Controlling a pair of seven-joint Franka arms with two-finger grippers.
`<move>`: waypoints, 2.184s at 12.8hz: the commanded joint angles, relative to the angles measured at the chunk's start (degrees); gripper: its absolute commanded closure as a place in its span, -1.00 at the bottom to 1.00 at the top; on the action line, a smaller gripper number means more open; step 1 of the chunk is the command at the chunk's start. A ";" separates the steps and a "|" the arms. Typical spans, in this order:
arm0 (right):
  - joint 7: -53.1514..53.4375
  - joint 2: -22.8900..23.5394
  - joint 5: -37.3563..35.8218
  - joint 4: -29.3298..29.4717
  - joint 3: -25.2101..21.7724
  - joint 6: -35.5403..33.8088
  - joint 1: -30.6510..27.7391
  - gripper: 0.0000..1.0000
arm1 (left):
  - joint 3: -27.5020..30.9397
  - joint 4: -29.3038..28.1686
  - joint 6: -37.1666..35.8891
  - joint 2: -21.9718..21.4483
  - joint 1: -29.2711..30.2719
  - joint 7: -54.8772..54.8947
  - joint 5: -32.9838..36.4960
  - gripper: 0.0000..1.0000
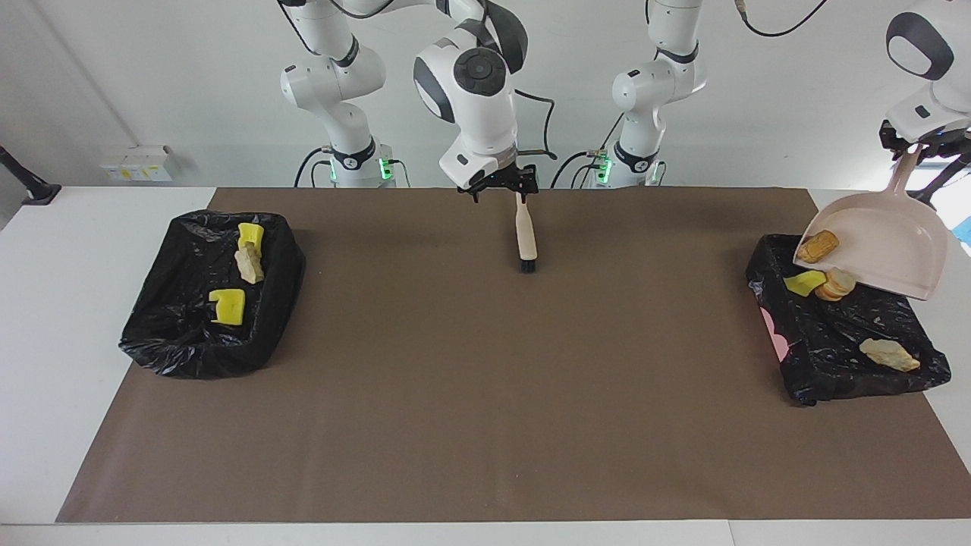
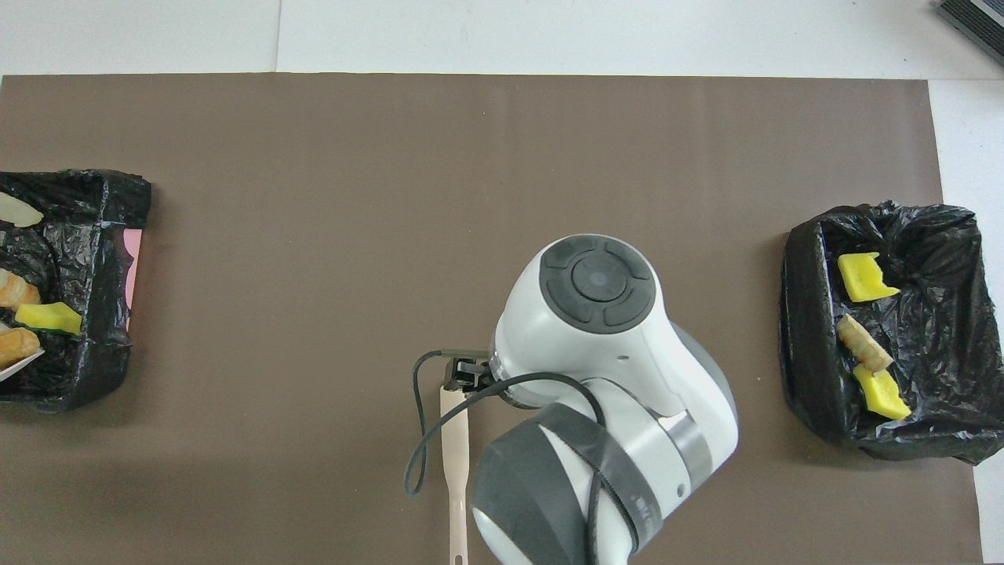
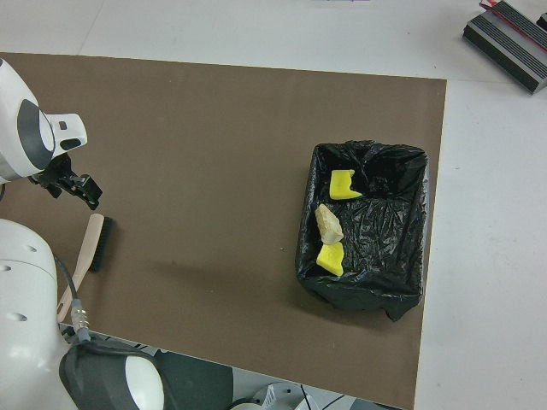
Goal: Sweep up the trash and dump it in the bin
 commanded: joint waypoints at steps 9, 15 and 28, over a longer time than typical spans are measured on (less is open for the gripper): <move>-21.77 -0.08 -1.99 3.91 0.08 -1.39 -15.87 -1.00 | -1.29 11.85 1.70 7.83 -10.05 8.44 16.42 1.00; -34.58 -2.36 -9.29 4.09 -0.36 -1.83 -22.54 -1.00 | -1.37 13.96 5.48 8.72 -14.26 7.13 9.57 1.00; -47.19 -2.45 -15.70 4.70 -1.23 -3.23 -33.46 -1.00 | -4.19 7.22 -0.23 2.05 -27.78 -43.37 -24.96 1.00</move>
